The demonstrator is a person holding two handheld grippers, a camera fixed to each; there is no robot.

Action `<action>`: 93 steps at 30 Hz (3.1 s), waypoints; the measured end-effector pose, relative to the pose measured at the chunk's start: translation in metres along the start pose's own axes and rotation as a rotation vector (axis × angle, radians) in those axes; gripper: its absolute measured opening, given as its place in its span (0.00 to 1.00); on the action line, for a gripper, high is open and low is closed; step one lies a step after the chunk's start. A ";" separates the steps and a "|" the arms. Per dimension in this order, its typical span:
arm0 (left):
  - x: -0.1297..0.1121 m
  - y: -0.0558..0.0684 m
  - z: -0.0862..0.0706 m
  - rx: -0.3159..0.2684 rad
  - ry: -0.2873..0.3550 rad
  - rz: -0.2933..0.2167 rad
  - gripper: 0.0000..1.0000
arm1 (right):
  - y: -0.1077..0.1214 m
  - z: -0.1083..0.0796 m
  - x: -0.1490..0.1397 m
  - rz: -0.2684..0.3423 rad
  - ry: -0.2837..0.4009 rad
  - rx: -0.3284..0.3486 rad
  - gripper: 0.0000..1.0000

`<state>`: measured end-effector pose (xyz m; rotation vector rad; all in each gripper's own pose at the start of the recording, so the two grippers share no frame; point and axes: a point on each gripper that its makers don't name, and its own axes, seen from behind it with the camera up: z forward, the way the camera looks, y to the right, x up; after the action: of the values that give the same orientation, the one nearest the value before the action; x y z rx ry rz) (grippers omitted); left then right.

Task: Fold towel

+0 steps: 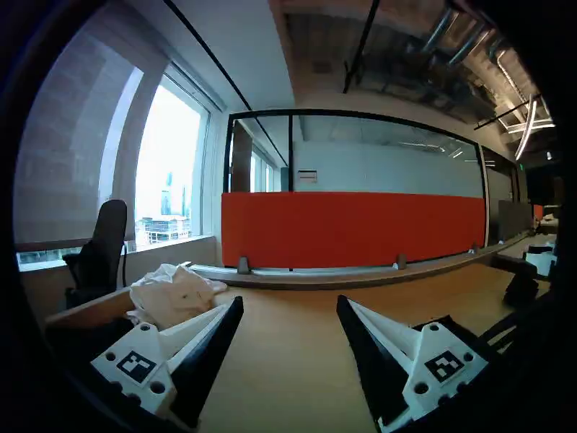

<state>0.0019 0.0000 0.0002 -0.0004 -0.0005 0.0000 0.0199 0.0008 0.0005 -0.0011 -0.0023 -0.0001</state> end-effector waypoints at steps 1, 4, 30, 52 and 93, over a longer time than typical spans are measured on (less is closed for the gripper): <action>0.005 0.000 0.001 -0.001 -0.001 0.000 0.96 | 0.000 0.000 0.007 0.000 -0.001 -0.001 0.94; 0.020 0.001 0.002 -0.006 -0.009 0.003 0.96 | -0.002 0.000 0.029 0.001 -0.004 -0.001 0.94; 0.102 0.012 0.003 -0.088 -0.097 0.040 0.96 | -0.023 -0.003 0.140 -0.016 -0.031 0.027 0.94; 0.089 0.046 -0.008 -0.287 -0.236 0.111 0.96 | -0.072 -0.003 0.128 -0.136 -0.182 0.293 0.94; -0.032 0.088 -0.031 -0.479 -0.452 0.224 0.96 | -0.110 -0.022 0.018 -0.226 -0.421 0.506 0.94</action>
<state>-0.0305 0.0882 -0.0310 -0.4793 -0.4525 0.2235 0.0381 -0.1092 -0.0211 0.5054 -0.4231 -0.2253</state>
